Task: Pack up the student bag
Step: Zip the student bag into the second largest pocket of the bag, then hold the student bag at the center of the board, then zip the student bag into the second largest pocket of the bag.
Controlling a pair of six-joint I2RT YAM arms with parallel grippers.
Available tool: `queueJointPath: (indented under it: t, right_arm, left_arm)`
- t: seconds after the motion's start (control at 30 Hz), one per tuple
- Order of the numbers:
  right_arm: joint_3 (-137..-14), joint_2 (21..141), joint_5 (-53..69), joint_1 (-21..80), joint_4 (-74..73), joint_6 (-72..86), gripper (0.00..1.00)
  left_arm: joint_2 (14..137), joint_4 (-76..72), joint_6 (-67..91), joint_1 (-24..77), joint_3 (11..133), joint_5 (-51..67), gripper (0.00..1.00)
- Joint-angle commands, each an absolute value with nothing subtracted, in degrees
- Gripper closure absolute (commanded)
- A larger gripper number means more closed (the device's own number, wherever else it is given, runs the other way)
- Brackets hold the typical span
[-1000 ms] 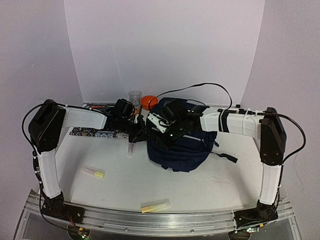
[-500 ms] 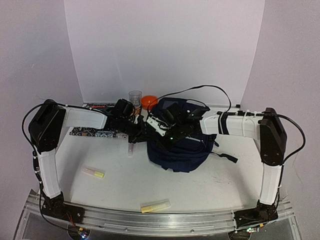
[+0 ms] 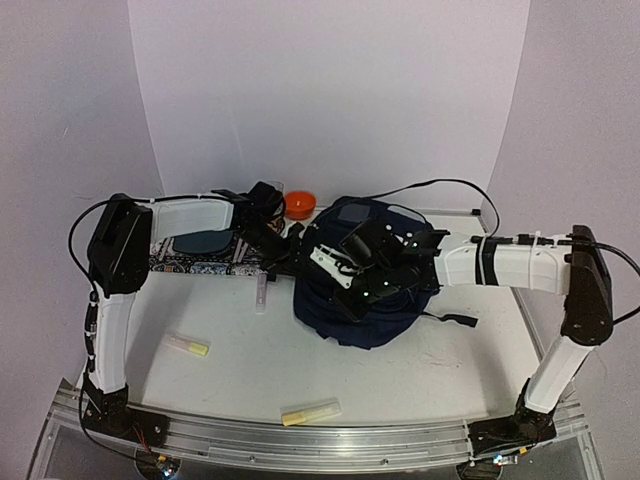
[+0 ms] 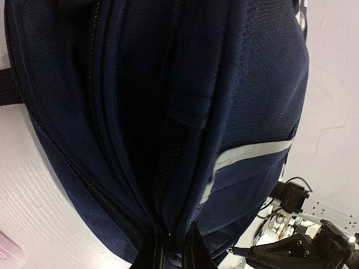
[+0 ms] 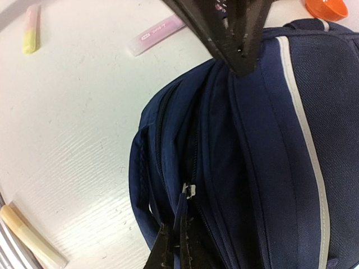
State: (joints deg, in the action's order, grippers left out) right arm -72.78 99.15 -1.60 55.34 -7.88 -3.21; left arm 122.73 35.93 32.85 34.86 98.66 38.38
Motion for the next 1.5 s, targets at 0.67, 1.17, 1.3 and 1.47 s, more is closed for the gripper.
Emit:
queueJointPath:
  t: [0.67,1.17,1.3,1.47]
  right_arm:
    - [-81.01,100.5,-16.45,65.25,-15.66,-7.92,1.0]
    - [-88.98,106.63,-30.39,69.99,-17.29,-25.08,1.0]
    - [-87.64,106.51,-35.14,73.49,-17.73,-32.12,1.0]
    - [-86.48,103.94,-38.23,77.23,-23.45,-36.33,1.0]
  left_arm:
    - [109.82,27.72,44.09,33.59,82.12,33.76,0.45]
    - [114.69,19.73,49.09,40.51,82.86,36.74,0.84]
    - [114.25,19.68,48.15,38.95,84.58,36.72,1.0]
    - [114.14,19.79,46.91,34.12,85.57,36.43,1.0]
